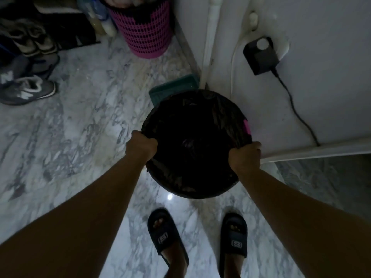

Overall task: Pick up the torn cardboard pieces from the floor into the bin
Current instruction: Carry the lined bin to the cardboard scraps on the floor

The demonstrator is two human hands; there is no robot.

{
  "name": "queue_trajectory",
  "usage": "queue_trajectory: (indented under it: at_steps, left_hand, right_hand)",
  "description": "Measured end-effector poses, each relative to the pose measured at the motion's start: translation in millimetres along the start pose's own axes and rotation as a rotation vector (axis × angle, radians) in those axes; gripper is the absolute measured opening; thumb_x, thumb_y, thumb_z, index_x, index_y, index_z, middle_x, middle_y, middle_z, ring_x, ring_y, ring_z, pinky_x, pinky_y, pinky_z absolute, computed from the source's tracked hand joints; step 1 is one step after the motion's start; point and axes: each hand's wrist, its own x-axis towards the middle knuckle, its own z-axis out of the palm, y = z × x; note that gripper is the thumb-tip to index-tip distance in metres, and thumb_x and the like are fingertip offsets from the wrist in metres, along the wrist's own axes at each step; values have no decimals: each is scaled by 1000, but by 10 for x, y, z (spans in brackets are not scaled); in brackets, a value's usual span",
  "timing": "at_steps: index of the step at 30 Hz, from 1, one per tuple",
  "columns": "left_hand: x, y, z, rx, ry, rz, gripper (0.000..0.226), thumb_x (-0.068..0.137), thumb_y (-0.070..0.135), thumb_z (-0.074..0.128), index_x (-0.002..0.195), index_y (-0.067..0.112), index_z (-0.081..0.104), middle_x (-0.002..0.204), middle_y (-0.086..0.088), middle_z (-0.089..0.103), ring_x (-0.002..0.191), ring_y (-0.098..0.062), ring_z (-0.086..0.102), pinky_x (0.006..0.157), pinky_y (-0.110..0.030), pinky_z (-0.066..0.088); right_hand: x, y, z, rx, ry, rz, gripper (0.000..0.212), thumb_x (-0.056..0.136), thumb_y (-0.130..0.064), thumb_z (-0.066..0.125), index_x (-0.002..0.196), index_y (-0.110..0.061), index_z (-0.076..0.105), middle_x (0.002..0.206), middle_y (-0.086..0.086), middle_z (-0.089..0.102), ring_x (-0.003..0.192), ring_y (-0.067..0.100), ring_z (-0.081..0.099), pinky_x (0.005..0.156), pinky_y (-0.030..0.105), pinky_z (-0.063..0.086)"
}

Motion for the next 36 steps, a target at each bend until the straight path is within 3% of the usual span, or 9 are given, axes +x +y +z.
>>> queue_trajectory:
  at_steps: [8, 12, 16, 18, 22, 25, 28, 32, 36]
  left_hand:
    - [-1531, -222, -1296, -92, 182, -80, 39, 90, 19, 54, 126, 7, 43, 118, -20, 54, 106, -38, 56, 88, -50, 55]
    - [-2753, -623, -1933, -236, 315, -173, 37, 88, 20, 56, 122, 8, 46, 104, -12, 51, 92, -31, 56, 85, -45, 56]
    - [-4067, -1201, -2524, -412, 365, -268, 50, 68, 36, 57, 112, 12, 51, 104, -13, 59, 91, -34, 65, 80, -49, 59]
    - [-4763, -1725, -2770, -476, 412, -326, 50, 63, 37, 56, 106, 10, 55, 98, -17, 63, 85, -36, 68, 75, -51, 61]
    - [-5961, -2715, -2972, -542, 525, -442, 48, 61, 40, 54, 89, 2, 66, 84, -20, 71, 72, -34, 71, 67, -51, 62]
    - [-6807, -3598, -2949, -641, 612, -538, 47, 64, 39, 54, 85, 0, 68, 81, -21, 71, 72, -34, 71, 65, -51, 62]
    - [-7674, -4234, -2885, -738, 695, -638, 37, 70, 33, 57, 84, 1, 69, 85, -20, 71, 76, -34, 71, 65, -48, 62]
    - [-8731, -4924, -2831, -850, 809, -762, 26, 80, 19, 55, 89, -1, 68, 90, -20, 68, 77, -34, 71, 58, -44, 62]
    - [-9365, -5689, -2725, -887, 865, -852, 36, 69, 25, 50, 84, -3, 69, 89, -24, 69, 82, -37, 70, 65, -48, 62]
  right_hand:
    - [-1275, -631, -920, -36, -119, -236, 55, 91, -10, 54, 139, 0, 31, 130, 25, 50, 114, 43, 55, 96, 50, 51]
    - [-2196, -853, -1520, -94, -208, -439, 54, 90, -14, 57, 137, 0, 34, 127, 23, 53, 112, 42, 57, 93, 50, 52]
    - [-3242, -987, -1996, -128, -323, -622, 46, 91, -11, 58, 131, 1, 39, 121, 25, 56, 105, 41, 60, 82, 44, 50]
    - [-3908, -940, -2091, -184, -404, -732, 46, 92, -11, 58, 131, 2, 39, 122, 26, 56, 105, 42, 59, 84, 47, 50]
    - [-5127, -689, -2039, -286, -538, -940, 43, 94, -15, 58, 129, 2, 39, 114, 25, 57, 97, 44, 61, 78, 49, 52]
    - [-6053, -331, -1843, -343, -664, -1054, 42, 96, -16, 59, 128, 3, 39, 105, 22, 57, 81, 37, 61, 66, 43, 47]
    - [-6876, 62, -1640, -435, -804, -1149, 43, 96, -17, 59, 128, 2, 39, 104, 24, 58, 81, 36, 60, 63, 41, 45]
    - [-7920, 607, -1373, -615, -993, -1245, 31, 96, -18, 60, 115, -3, 40, 88, 17, 53, 64, 28, 51, 49, 33, 36]
    - [-8735, 1069, -1093, -754, -1095, -1339, 24, 94, -20, 61, 103, -12, 40, 68, 9, 40, 50, 22, 38, 46, 30, 29]
